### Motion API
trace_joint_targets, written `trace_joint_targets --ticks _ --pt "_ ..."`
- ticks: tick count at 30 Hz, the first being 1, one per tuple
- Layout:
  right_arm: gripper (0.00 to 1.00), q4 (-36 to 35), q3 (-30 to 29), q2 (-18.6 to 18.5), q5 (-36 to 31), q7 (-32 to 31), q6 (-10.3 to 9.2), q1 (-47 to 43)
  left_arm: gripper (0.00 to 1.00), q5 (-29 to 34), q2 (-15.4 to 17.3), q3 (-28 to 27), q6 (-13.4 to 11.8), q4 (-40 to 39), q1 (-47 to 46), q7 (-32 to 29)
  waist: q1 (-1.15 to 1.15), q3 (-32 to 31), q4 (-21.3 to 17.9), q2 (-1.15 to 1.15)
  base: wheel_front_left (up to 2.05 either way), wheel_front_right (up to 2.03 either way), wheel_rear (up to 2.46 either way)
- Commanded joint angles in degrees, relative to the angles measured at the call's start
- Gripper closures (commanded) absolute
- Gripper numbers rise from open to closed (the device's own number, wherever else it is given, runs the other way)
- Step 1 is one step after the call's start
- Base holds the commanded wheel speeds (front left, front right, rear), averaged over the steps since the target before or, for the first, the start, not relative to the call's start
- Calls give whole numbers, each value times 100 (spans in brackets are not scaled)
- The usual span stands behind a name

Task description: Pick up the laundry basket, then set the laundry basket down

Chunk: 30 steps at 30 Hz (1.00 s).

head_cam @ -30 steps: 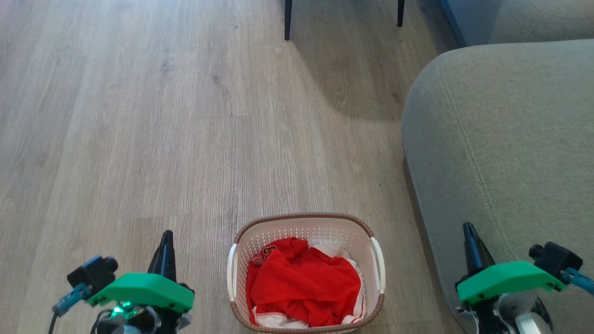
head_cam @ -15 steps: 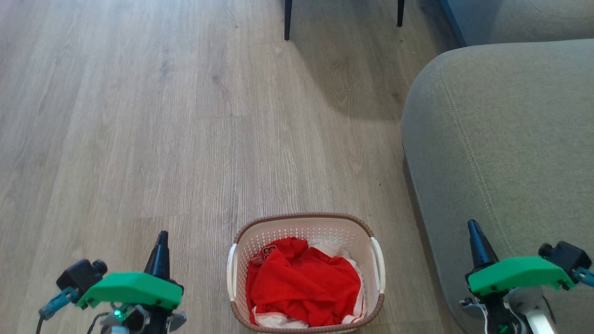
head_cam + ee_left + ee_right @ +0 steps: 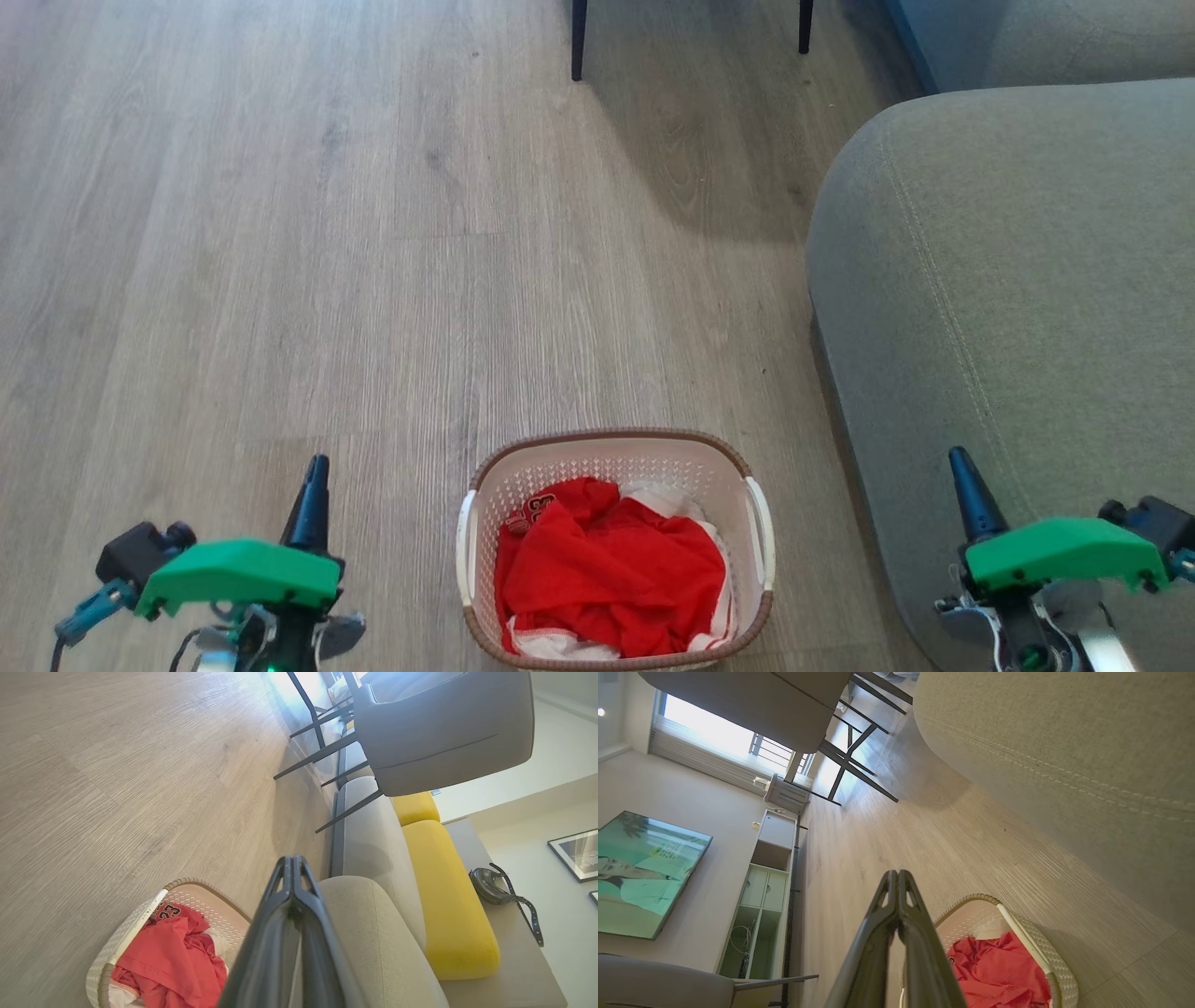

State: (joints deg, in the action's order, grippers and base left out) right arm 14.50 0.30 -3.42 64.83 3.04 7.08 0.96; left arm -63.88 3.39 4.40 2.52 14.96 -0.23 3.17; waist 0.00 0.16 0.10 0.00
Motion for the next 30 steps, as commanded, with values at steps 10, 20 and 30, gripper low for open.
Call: trace_joint_targets --ticks 10,20,30 --pt "100 -137 -68 -91 652 -173 28 368 100 -666 80 -337 130 -153 -378 -182 0 0 -2 0 0 0 0" --pt "100 -114 -193 -87 1297 -356 32 408 100 -1331 77 -507 236 -137 -437 -370 0 1 -4 0 0 0 0" --pt "100 -93 -309 -81 1881 -525 35 444 100 -1933 73 -664 332 -123 -490 -542 0 1 -6 0 0 0 0"
